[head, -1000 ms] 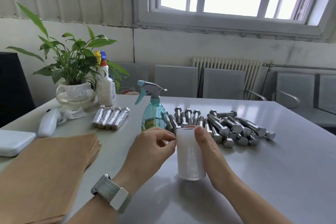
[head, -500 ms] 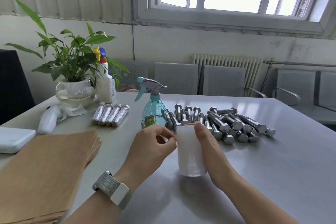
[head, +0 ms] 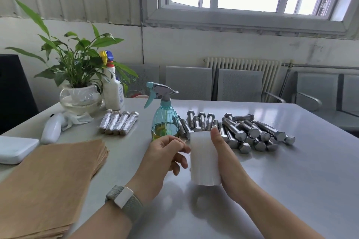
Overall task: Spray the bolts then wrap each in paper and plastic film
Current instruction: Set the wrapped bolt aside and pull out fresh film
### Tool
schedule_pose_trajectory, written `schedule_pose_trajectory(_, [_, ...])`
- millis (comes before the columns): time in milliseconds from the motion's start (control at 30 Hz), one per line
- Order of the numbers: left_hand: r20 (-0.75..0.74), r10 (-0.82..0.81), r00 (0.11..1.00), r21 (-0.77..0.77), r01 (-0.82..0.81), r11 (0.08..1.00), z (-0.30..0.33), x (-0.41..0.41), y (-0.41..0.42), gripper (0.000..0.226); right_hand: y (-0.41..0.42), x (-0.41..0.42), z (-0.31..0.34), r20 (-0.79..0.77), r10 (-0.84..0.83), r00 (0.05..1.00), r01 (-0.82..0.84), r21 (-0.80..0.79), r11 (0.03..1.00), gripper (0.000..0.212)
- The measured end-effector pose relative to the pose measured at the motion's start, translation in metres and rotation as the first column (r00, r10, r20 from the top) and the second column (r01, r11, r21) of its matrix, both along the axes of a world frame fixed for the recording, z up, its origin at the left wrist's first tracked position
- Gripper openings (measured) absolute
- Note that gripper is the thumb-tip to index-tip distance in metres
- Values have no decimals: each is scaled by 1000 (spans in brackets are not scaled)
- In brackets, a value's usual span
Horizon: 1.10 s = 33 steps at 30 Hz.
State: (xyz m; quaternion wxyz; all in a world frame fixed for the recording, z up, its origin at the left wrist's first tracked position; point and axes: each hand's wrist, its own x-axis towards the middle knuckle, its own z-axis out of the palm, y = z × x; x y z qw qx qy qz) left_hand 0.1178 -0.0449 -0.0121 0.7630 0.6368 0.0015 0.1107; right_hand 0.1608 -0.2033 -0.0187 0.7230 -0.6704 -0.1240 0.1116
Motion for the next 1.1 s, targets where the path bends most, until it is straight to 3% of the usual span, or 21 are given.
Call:
schedule_pose_trajectory(200, [-9, 65, 998, 129, -63, 990, -2, 2, -5, 14, 2, 0, -3, 53, -48, 997, 51, -56, 997, 76])
schedule_pose_trajectory(333, [-47, 75, 996, 63, -72, 995, -3, 4, -7, 11, 5, -1, -3, 70, -65, 995, 70, -74, 995, 73])
schedule_pose_trajectory(400, [-103, 31, 994, 22, -29, 999, -3, 5, -4, 24, 5, -1, -3, 80, -77, 994, 84, -86, 993, 72])
schedule_pose_trajectory(500, [-140, -1, 990, 79, 12, 997, -4, 4, -2, 47, 5, 0, -1, 99, -79, 992, 88, -89, 992, 73])
schedule_pose_trajectory(667, [-280, -137, 950, -73, 121, 990, -4, 5, 1, 21, 5, -1, 0, 82, -84, 993, 91, -96, 991, 74])
schedule_pose_trajectory(767, [-303, -241, 922, -127, 212, 969, -3, 4, 3, 18, 5, -2, 1, 80, -74, 994, 81, -96, 992, 72])
schedule_pose_trajectory(867, [-279, -230, 932, -122, 203, 972, -1, 3, 2, 14, 5, -3, 1, 84, -71, 994, 78, -85, 993, 75])
schedule_pose_trajectory(1000, [-86, 31, 996, 160, -17, 987, -7, 6, -6, 12, 5, -1, 0, 68, -55, 996, 59, -62, 996, 79])
schedule_pose_trajectory(1100, [38, 93, 995, 147, -98, 984, -9, 6, -7, 12, 4, -2, 3, 51, 3, 999, -2, -22, 1000, 73])
